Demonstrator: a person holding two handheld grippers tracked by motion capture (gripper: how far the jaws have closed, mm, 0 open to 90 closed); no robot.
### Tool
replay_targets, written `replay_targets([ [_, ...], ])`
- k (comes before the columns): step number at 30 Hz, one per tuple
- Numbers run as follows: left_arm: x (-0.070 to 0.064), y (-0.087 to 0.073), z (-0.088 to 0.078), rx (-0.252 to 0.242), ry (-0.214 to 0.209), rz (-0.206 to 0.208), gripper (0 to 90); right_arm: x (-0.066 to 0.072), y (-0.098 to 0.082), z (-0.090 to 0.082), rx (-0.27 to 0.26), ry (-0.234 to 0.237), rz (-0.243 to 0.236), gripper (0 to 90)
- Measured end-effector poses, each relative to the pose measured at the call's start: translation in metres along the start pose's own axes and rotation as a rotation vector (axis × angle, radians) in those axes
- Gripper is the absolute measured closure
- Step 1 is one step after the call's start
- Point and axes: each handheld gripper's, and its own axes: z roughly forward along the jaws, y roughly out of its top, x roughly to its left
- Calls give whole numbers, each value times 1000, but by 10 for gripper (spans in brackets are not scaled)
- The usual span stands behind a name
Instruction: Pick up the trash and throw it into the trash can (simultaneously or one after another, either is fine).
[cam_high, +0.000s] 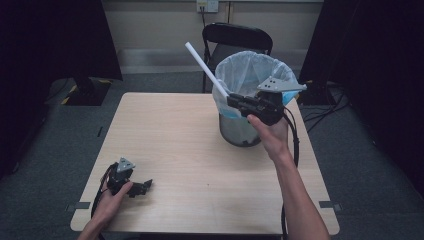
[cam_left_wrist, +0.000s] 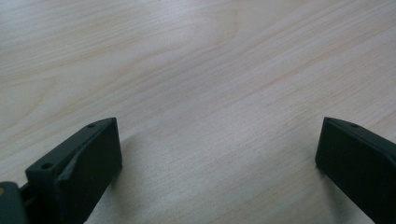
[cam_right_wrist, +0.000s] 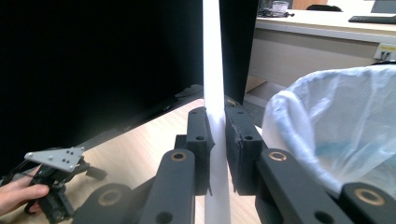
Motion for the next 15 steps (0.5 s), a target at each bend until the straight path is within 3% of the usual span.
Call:
replay_targets([
  [10,0,0,0,0,0,0,0,-13,21,0,-21,-23,-6,809],
  [15,0,0,0,0,0,1,0,-26,27,1,-20,-44,10,808],
])
